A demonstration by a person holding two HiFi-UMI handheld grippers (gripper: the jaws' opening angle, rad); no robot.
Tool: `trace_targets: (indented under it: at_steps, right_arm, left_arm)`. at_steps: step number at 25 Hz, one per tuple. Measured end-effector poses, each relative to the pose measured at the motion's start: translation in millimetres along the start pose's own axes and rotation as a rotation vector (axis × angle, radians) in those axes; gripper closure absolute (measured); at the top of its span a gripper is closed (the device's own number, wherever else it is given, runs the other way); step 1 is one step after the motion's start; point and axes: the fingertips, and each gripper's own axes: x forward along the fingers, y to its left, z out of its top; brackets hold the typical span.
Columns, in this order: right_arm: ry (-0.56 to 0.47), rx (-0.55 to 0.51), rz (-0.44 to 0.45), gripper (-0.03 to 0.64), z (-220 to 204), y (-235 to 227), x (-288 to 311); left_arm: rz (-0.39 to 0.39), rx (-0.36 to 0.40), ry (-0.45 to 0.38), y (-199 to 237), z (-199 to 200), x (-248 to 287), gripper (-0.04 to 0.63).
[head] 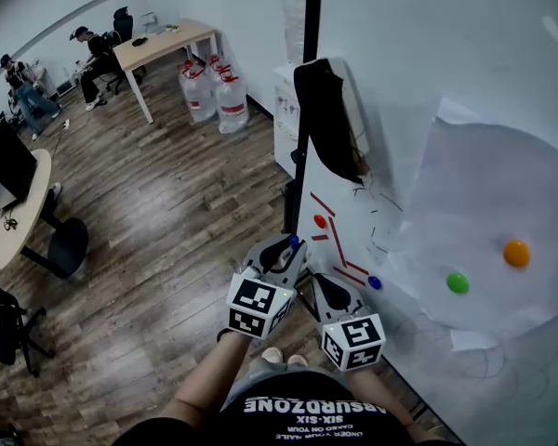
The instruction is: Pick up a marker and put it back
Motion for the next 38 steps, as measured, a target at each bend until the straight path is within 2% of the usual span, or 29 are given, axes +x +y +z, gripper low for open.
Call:
trace_targets:
  at_steps: [17,38]
  right_arm:
    - [0.01,0.005,0.0,0.618,-3,-1,5]
    - [0.009,0.004,-0.002,0.618,-3,0,2]
  left_arm:
    - [-0.019,-0.028,0.123,-3,-50,12,0.517]
    - [-0.014,0.016,0.242,-5,-91,20,0.517]
